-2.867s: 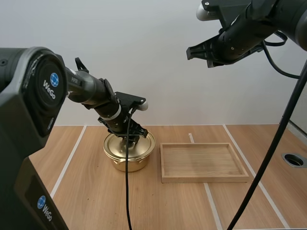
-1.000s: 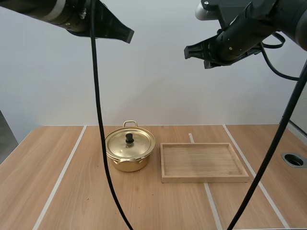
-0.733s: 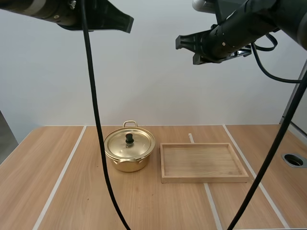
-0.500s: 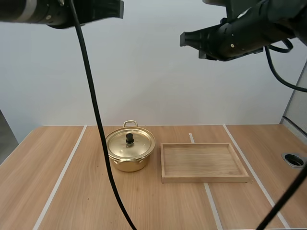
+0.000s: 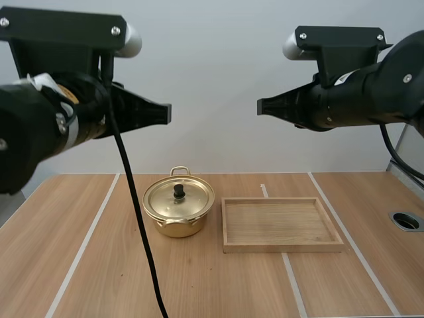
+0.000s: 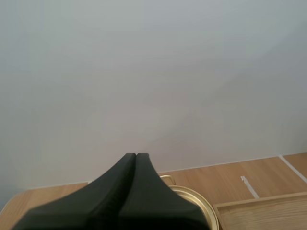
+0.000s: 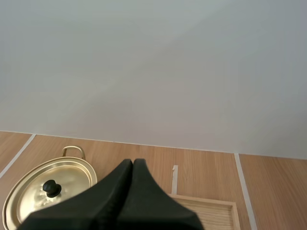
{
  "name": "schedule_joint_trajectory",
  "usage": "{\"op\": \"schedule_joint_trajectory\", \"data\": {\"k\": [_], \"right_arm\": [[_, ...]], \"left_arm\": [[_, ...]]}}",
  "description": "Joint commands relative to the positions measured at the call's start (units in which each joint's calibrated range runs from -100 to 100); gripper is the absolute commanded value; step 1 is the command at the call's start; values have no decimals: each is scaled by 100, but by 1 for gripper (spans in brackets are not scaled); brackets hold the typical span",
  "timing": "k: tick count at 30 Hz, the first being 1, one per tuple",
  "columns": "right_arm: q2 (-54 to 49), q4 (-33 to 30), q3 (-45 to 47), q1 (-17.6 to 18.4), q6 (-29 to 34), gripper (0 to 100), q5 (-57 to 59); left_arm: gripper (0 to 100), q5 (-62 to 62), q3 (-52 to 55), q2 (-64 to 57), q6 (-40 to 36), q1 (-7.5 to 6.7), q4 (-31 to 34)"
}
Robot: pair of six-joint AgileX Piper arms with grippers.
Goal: Open the pot, put the grape inside, and close it
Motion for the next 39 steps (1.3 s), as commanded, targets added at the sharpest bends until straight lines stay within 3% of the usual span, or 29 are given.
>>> {"op": "schedule_joint_trajectory", "data": {"k": [1,6,27,39], "right_arm": [[-339,-75,459,-16,-15,0,-328],[-778,-78,1368,-16,-256,0,-655],[-1838,-491,4327,-16,-796,0,-2338],[-1838,-501,5036,-16,-796,0,-3495]], "left_arm": [[0,-486,592,-381,-240,144,166],[0,-715,1355,-900,-253,277,166],[0,-2673,4687,-1432,312,277,166],[0,-2904,4928,-1626,386,277,166]]}}
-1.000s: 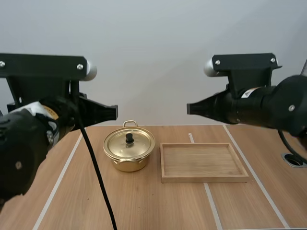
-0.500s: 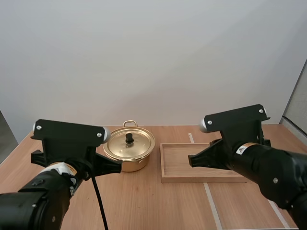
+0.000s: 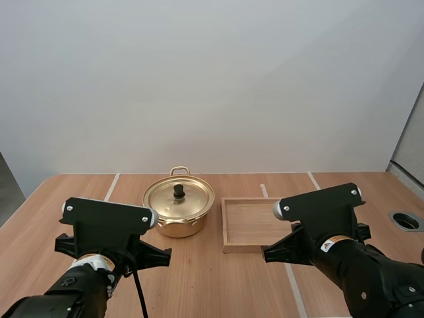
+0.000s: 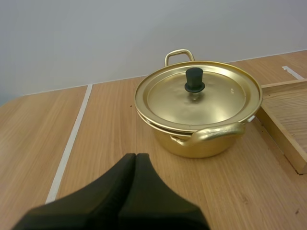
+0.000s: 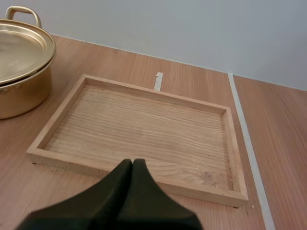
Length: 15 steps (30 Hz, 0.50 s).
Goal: Open the pot, put the grape inside, and close it
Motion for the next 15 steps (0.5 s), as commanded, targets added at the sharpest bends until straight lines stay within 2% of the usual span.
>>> {"op": "schedule_joint_trajectory", "data": {"k": [1,10,15], "right_arm": [[-49,-35,80,-16,-55,0,-322],[-49,52,80,-16,-55,0,-415],[-49,52,80,-16,-55,0,-432]], "left_arm": [[0,-209,6,-261,-5,1,34],[0,-209,6,-1622,-5,1,34],[0,-311,6,-1622,-5,1,34]]}}
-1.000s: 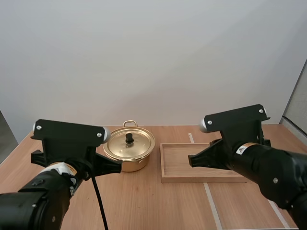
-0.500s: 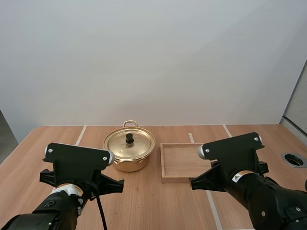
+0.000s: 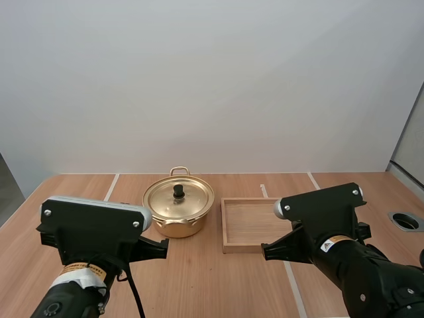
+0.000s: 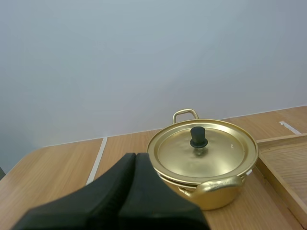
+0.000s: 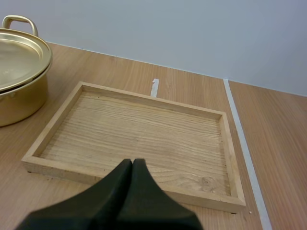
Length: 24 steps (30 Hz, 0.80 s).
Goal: Open the pot, put the grape inside, and close it
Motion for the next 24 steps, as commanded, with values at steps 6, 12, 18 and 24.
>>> {"op": "schedule_joint_trajectory", "data": {"k": [6,12,18,24], "right_arm": [[-63,17,12,-16,-55,0,-138],[-767,17,43,-16,-55,0,1],[-1631,7,498,-16,-55,0,-615],[-2217,7,741,-1,-55,0,-648]], "left_arm": [[0,-191,196,-43,-523,1,34],[0,-275,341,-43,-543,1,34],[0,-310,341,-43,-586,1,34],[0,304,341,-43,-660,144,34]]}}
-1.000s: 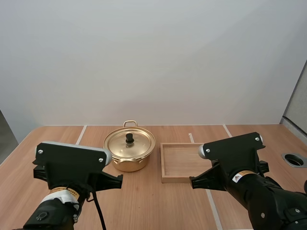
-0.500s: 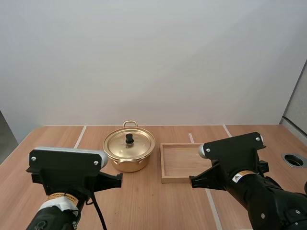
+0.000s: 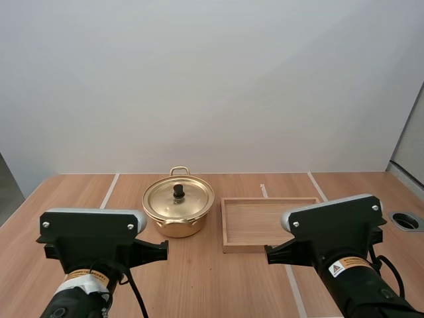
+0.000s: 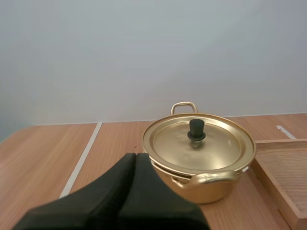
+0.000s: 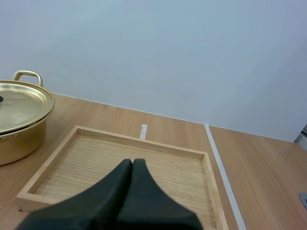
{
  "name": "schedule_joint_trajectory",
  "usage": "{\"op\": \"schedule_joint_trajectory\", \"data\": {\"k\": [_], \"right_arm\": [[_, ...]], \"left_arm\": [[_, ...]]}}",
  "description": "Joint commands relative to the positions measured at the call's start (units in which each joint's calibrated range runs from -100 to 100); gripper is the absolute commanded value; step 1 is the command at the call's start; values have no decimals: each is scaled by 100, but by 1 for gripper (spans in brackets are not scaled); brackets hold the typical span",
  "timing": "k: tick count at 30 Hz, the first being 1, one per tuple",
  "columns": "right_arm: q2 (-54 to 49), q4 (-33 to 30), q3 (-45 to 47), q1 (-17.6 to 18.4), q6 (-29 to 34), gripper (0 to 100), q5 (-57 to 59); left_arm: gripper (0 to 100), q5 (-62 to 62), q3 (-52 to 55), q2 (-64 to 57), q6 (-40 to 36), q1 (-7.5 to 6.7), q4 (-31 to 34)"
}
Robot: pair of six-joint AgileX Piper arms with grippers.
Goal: Open the pot, put the grape inside, and close it
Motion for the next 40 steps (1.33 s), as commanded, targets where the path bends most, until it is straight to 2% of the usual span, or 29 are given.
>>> {"op": "schedule_joint_trajectory", "data": {"k": [1,14,33,40], "right_arm": [[-235,-2,106,-1,-55,0,-157],[-269,-80,132,91,-63,0,-96],[-269,83,132,91,14,0,1103],[-269,130,132,91,14,0,1110]], "left_arm": [[0,412,14,-33,-65,70,22],[0,330,14,-33,-65,87,22],[0,330,14,-33,-65,87,22],[0,330,14,-33,-65,87,22]]}}
